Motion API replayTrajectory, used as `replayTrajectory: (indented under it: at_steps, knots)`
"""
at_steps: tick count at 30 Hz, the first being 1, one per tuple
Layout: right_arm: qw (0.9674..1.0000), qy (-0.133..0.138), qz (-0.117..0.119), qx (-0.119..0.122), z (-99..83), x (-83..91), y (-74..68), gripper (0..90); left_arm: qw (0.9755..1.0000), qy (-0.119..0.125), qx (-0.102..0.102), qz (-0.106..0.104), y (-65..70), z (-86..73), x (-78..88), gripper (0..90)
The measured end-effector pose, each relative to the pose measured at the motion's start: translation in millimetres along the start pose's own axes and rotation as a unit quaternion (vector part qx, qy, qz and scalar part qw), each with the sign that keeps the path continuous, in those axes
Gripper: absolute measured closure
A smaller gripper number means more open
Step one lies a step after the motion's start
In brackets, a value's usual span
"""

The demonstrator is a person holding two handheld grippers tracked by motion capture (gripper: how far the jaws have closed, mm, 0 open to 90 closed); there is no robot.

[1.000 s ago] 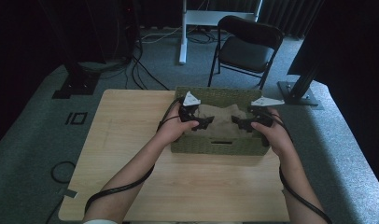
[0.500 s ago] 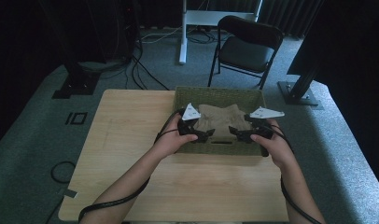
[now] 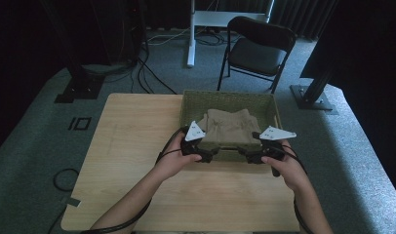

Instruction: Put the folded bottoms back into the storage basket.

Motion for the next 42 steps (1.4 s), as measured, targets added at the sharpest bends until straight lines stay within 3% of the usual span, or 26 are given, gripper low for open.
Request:
replayTrajectory:
  at_steps: [3,8,16,28,30,32,36,42]
  knots:
    - [1.0000,-0.002,0.006,0.000,-8.8,0.5,-7.6,14.0,0.9999,-0.003,-0.015,-0.002,9.3,-6.5,3.6,18.4]
    - [0.9999,-0.003,0.012,-0.008,-22.7,1.1,-16.1,14.0,0.9998,-0.006,-0.017,-0.013,18.6,-13.7,5.5,18.4]
    - [0.9999,-0.008,0.013,-0.008,-43.8,6.0,-24.3,14.0,0.9993,-0.016,-0.018,-0.029,33.9,-38.8,4.5,18.4]
    - [0.9992,-0.036,-0.007,-0.014,-81.4,1.2,-25.0,14.0,0.9990,-0.037,-0.014,-0.023,29.9,-71.0,-0.1,18.4]
    - [0.9990,-0.038,-0.008,-0.021,-85.6,0.3,-24.7,14.0,0.9987,-0.044,-0.022,-0.013,26.6,-78.1,-0.8,18.4]
    - [0.9983,-0.050,-0.014,-0.025,-96.6,-2.3,-23.1,14.0,0.9982,-0.057,-0.015,-0.011,22.9,-88.6,-1.7,18.4]
    - [0.9974,-0.062,-0.023,-0.027,-107.0,-3.1,-20.0,14.0,0.9981,-0.061,-0.012,-0.007,18.5,-95.7,-1.0,18.4]
    - [0.9954,-0.077,-0.042,-0.039,-123.8,1.9,-12.7,14.0,0.9969,-0.078,0.004,0.009,5.1,-119.1,0.2,18.4]
Point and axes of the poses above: each handheld gripper's, and its own axes: x roughly backward along the jaws, z roughly out of its top, y roughly to its right, the point moved 7 cm from there along -x, roughly forward along the jaws, and after that the axes turned 3 degrees about x, right-handed, at the moved point
